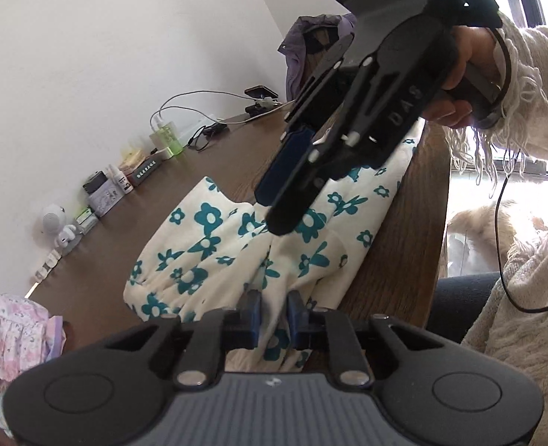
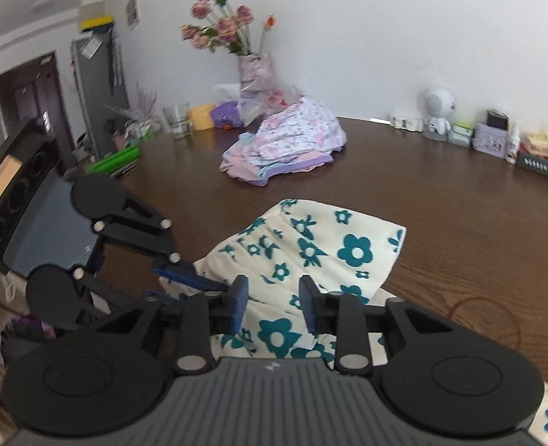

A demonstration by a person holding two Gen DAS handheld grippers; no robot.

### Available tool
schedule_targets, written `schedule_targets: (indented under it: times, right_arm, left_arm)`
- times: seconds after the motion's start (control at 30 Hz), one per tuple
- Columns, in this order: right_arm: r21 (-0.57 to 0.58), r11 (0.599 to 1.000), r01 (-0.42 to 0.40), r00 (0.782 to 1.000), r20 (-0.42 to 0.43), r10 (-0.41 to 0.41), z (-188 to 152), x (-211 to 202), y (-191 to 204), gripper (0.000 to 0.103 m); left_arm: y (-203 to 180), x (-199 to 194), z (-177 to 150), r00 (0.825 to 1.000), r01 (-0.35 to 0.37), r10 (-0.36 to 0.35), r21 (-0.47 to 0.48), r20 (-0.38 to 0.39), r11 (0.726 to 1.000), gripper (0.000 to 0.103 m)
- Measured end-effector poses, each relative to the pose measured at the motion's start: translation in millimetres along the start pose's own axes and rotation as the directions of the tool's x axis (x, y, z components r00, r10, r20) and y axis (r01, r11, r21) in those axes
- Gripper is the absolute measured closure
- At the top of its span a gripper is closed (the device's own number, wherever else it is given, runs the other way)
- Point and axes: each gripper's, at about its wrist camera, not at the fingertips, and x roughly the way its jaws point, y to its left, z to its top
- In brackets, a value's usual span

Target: Fold clothes

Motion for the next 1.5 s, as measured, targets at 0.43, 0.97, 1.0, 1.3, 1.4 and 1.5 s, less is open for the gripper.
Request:
schedule_targets:
  times: [0.43, 0.97, 1.0, 1.3, 1.4, 1.5]
  right_arm:
    - [-0.086, 0.996, 0.007, 0.986, -0.166, -0.021, -17.6, 26.5, 6.5, 0.088]
    - [0.009, 1.0, 0.008, 0.996, -0.088, -0.007, 18.1, -6.6, -43.7, 0.079]
    - [-0.017, 1.0, 0.024, 0.996, -0.089, -0.025, 28.2, -1.1, -48.9, 0.079]
    - [-0.038, 0.991, -0.125, 0.963, -0.244, 0.112, 64.4, 82.6, -81.1, 0.103]
    - [-0.043, 0.987, -0.154, 0.948, -0.287, 0.135, 57.6, 80.0, -71.7, 0.102]
    - [-0.019, 0.993, -0.12, 0.938, -0.329, 0.107, 44.7, 82.5, -72.6, 0.102]
  left_arm:
    - [44.3, -40.1, -11.0, 0.984, 0.053, -0.007, -0.257, 0.177, 0.965, 0.063]
    - [46.5, 24.4, -15.3, 0.996, 0.085, -0.078, -0.249, 0.038, 0.965, 0.103]
    - [45.8, 24.6, -15.0, 0.997, 0.081, -0.075, -0.243, 0.034, 0.967, 0.103]
    - [42.8, 22.7, -19.4, 0.997, 0.066, -0.058, -0.255, 0.042, 0.965, 0.103]
    - [44.4, 22.9, -20.2, 0.997, 0.073, -0.064, -0.265, 0.044, 0.962, 0.103]
    - [47.6, 23.1, -21.5, 0.996, 0.084, -0.073, -0.284, 0.049, 0.955, 0.103]
